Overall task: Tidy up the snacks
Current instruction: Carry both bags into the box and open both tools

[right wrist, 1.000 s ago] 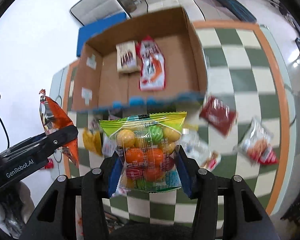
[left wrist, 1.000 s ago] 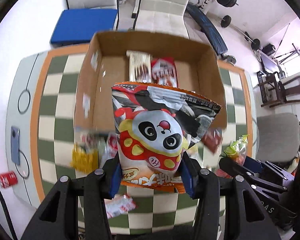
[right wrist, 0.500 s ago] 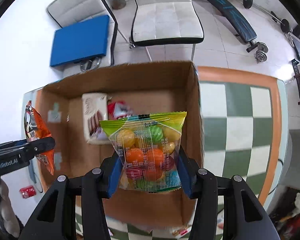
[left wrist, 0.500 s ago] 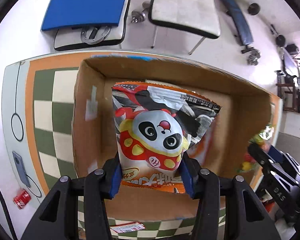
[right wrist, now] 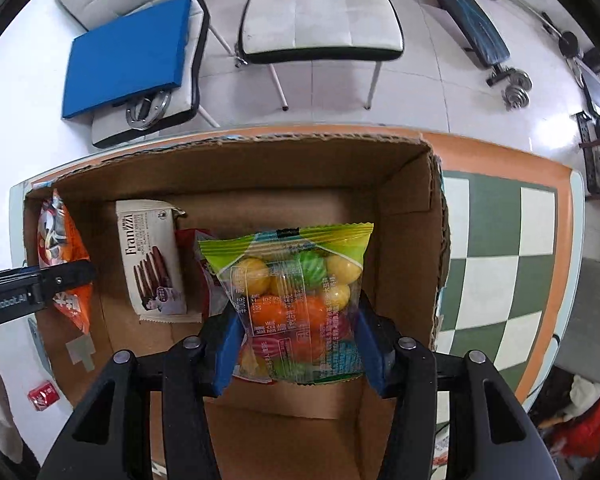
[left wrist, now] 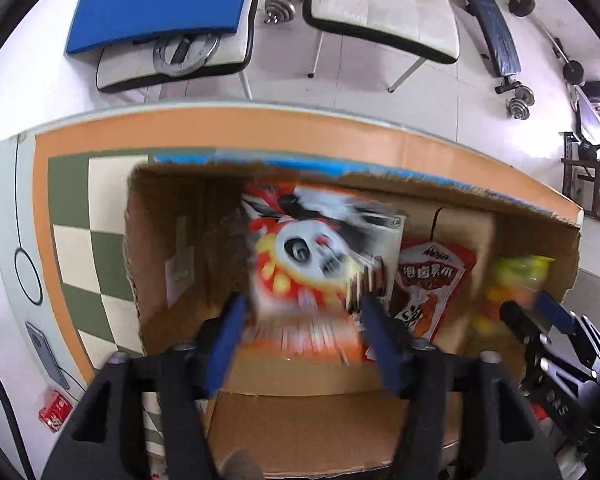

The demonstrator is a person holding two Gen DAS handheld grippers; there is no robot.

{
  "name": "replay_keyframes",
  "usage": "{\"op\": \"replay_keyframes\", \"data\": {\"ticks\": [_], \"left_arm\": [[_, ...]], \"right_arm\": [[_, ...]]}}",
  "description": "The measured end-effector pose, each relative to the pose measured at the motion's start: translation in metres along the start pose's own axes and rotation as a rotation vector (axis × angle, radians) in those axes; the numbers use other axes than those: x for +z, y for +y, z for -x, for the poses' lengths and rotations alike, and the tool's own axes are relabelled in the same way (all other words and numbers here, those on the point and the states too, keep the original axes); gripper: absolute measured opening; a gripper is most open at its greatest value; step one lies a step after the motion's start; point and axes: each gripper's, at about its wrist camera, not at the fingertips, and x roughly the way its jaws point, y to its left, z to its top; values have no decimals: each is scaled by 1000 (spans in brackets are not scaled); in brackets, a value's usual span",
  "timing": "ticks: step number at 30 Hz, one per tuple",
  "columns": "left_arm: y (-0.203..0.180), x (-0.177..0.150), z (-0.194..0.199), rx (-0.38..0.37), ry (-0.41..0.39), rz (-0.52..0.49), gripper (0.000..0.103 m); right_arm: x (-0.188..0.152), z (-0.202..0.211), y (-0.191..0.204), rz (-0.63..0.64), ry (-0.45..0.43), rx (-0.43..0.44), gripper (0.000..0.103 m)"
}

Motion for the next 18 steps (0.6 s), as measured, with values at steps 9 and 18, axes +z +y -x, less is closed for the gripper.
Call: {"op": "replay_keyframes", "data": {"ticks": [9,18], "left_arm": [[-1,-8,29,5,-80,-5,84],[-14,-71,65,-2,-188,-50,84]], "right_arm": [[-2,23,1,-7,-56,-9,88],[-35,53,6,10,-104,25,88]]}}
